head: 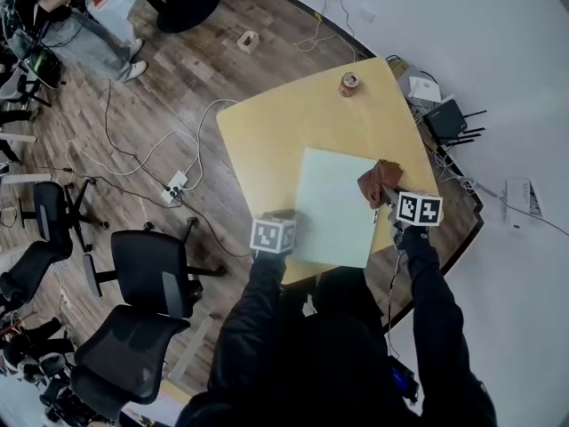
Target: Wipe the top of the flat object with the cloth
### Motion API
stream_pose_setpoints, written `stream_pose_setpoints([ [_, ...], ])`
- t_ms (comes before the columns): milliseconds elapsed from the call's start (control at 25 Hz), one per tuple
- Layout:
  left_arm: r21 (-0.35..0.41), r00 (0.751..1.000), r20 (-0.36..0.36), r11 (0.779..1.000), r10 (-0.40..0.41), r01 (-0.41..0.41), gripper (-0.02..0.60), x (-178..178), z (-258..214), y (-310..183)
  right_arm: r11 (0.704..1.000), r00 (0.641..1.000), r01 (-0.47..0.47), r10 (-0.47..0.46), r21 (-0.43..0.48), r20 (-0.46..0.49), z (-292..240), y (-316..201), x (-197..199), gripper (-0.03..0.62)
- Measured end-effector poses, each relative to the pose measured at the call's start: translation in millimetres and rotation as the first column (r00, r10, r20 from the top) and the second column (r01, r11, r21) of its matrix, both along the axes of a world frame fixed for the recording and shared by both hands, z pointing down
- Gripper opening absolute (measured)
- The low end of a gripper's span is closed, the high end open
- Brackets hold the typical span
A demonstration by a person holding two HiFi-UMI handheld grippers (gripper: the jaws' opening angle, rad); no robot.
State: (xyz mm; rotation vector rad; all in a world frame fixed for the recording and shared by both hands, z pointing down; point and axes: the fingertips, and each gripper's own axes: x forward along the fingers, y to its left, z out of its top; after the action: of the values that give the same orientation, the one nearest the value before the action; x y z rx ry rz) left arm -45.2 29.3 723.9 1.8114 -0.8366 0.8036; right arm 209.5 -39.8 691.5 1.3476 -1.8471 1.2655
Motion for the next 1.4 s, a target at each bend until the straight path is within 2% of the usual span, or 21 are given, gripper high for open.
stream_pose_setpoints([
  [160, -0.003, 1.000, 0.011, 1.000, -0.009, 0.009, 0.067, -3, -1, 2, 1.000, 1.000, -0.023, 0.023, 0.015, -0.004, -11, 6, 14, 0.071],
  [280, -0.020, 1.000, 0.000, 1.000, -0.021, 0.021, 0.067, -4, -2, 4, 0.998, 0.999, -0.004, 0.002, 0.055, 0.041, -31, 6, 5, 0.071],
  [520, 0.018, 1.000, 0.003, 1.000, -0.022, 0.022, 0.067, -5, -11, 1, 0.984, 0.987, 0.085, -0.105, 0.158, 0.124, -80, -18, -47, 0.071],
  [720, 0.048, 0.998, -0.031, 0.998, -0.045, 0.047, 0.067, 2, -19, -10, 0.970, 0.964, 0.135, -0.175, 0.202, 0.200, -90, -51, -100, 0.071],
  [840, 0.047, 0.998, -0.047, 0.998, -0.046, 0.048, 0.071, 3, -18, -15, 0.966, 0.949, 0.164, -0.210, 0.199, 0.234, -84, -66, -133, 0.071],
  [1080, 0.022, 0.998, -0.064, 0.999, -0.023, 0.025, 0.129, 9, -12, -15, 0.965, 0.924, 0.206, -0.246, 0.161, 0.292, -63, -78, -181, 0.071],
  [1280, -0.019, 0.995, -0.068, 0.998, -0.067, 0.066, 0.127, 5, -3, -11, 0.978, 0.927, 0.177, -0.205, 0.114, 0.313, -41, -85, -189, 0.071],
  [1400, -0.015, 0.997, -0.052, 0.999, -0.052, 0.051, 0.117, 5, 1, -13, 0.981, 0.938, 0.170, -0.190, 0.093, 0.291, -29, -87, -182, 0.071],
])
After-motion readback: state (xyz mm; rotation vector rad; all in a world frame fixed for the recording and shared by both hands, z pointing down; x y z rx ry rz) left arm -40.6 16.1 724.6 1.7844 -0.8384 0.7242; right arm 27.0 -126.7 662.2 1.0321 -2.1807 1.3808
